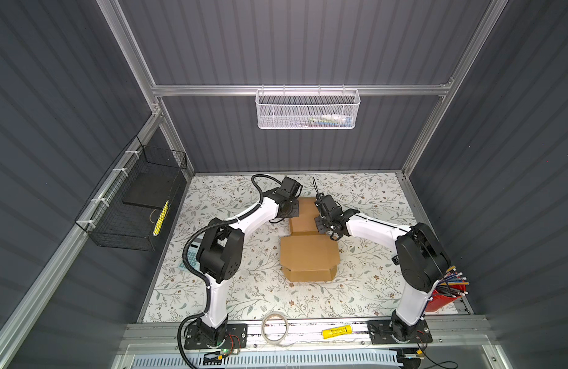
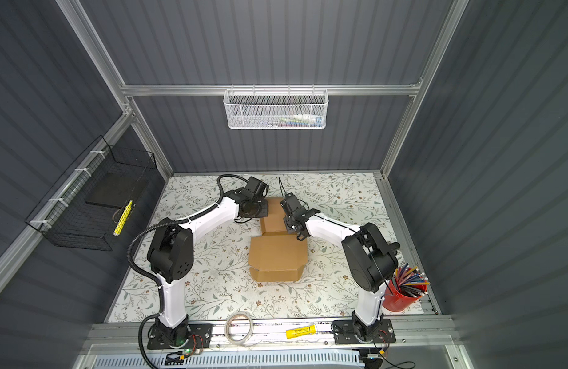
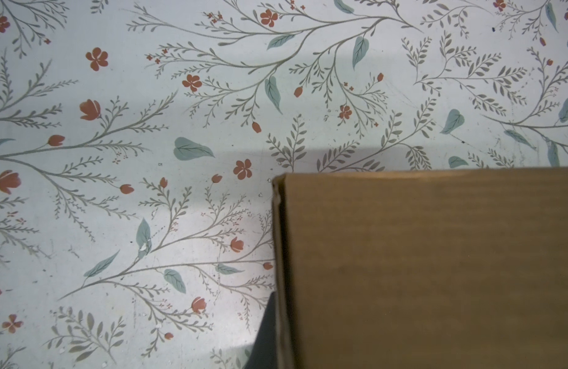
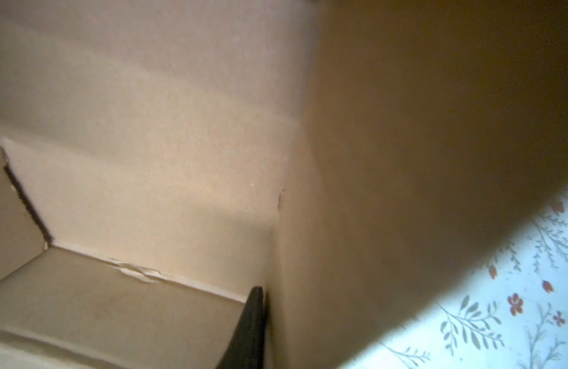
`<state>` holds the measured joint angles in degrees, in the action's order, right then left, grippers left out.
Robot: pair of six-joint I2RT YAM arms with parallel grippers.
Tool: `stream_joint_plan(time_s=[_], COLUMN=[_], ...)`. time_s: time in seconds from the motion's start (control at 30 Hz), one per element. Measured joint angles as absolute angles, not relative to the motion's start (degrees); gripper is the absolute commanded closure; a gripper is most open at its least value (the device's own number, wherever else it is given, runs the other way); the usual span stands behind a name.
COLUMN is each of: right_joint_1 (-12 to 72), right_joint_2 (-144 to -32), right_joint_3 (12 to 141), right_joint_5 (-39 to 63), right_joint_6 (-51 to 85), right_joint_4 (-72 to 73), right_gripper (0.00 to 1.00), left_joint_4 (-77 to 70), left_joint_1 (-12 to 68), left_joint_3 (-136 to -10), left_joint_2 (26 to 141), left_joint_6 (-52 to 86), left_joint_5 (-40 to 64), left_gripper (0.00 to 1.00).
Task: Assemble paper box
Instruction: Fold the bottom flaps of a flat cardboard box at the center of the table.
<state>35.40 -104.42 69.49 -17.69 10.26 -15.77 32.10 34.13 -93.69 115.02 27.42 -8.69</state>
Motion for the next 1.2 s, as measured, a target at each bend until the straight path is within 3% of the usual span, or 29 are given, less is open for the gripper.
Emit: stream_joint_plan(time_s=[0.47, 0.77, 1.2], right_joint_1=[36.45, 37.41, 37.1], right_joint_2=[-106.63, -107.11, -107.33], right_joint_3=[69.6, 70.35, 72.31], right_joint_5=[-21.69, -21.96, -19.66], right_joint_6=[10.02, 9.17, 13.56], right_joint_4=[-15.9, -16.88, -18.7], right_gripper=[0.89, 0.79, 0.77], left_joint_4=[33.5, 33.26, 32.27], left_joint_1=[34.13, 34.13, 33.95], left_joint_3=[-94.48, -94.52, -94.02], left_joint_2=[116.79, 116.81, 116.79], left_joint_6=[27.64, 27.62, 27.62], left_joint_5=[-7.64, -7.44, -7.44], left_gripper=[1.0, 1.0, 1.0])
